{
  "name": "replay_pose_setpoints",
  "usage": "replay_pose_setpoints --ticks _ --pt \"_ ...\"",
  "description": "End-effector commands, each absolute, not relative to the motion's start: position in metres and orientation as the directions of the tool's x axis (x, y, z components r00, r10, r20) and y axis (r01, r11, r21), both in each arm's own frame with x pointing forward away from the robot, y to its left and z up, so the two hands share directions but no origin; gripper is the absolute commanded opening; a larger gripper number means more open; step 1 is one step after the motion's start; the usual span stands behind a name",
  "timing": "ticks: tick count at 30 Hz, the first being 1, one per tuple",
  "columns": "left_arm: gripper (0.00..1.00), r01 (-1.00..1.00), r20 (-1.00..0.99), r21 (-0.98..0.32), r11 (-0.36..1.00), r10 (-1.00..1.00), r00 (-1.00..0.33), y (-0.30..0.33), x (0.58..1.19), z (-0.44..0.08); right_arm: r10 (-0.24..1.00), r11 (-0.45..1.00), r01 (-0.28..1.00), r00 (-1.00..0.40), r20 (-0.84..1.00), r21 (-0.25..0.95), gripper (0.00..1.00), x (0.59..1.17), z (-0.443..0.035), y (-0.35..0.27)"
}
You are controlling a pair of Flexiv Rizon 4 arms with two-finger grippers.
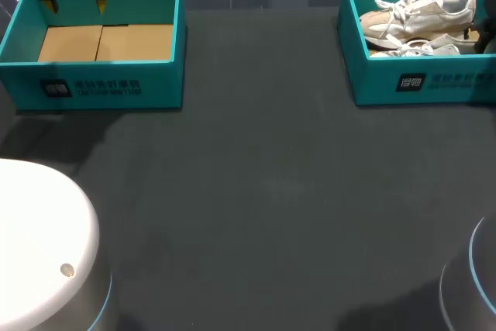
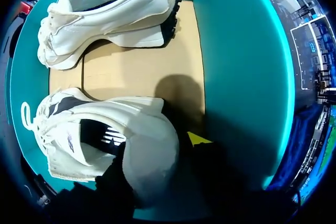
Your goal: Take the shoe out of the shoebox, open the shoe tongue, remove and reinsert the insole, then place the shoe into the shoebox
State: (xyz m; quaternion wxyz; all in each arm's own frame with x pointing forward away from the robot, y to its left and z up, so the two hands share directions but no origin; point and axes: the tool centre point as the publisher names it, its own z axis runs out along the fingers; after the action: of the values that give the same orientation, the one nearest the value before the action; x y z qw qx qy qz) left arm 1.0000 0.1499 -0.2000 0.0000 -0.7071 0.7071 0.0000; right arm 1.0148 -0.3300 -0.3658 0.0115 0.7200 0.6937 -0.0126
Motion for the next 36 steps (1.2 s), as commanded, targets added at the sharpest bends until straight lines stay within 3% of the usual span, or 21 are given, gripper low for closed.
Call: replay_pose_setpoints --ticks 1,2,36 --pt "1.00 -1.000 0.000 0.000 0.000 -1.000 0.000 0.150 1.000 -0.200 0.999 -0.040 0.999 0.040 -0.026 -0.002 0.15 1.015 -0.366 -0.330" --pt "1.00 -1.000 0.000 0.000 0.000 -1.000 0.000 0.150 1.000 -0.200 0.999 -0.040 0.999 0.040 -0.026 -0.002 0.00 1.015 -0.365 -0.330" --pt "1.00 -1.000 0.000 0.000 0.000 -1.000 0.000 0.150 1.000 -0.200 0.998 -0.042 0.998 0.045 -0.052 0.051 0.00 1.020 -0.311 -0.333"
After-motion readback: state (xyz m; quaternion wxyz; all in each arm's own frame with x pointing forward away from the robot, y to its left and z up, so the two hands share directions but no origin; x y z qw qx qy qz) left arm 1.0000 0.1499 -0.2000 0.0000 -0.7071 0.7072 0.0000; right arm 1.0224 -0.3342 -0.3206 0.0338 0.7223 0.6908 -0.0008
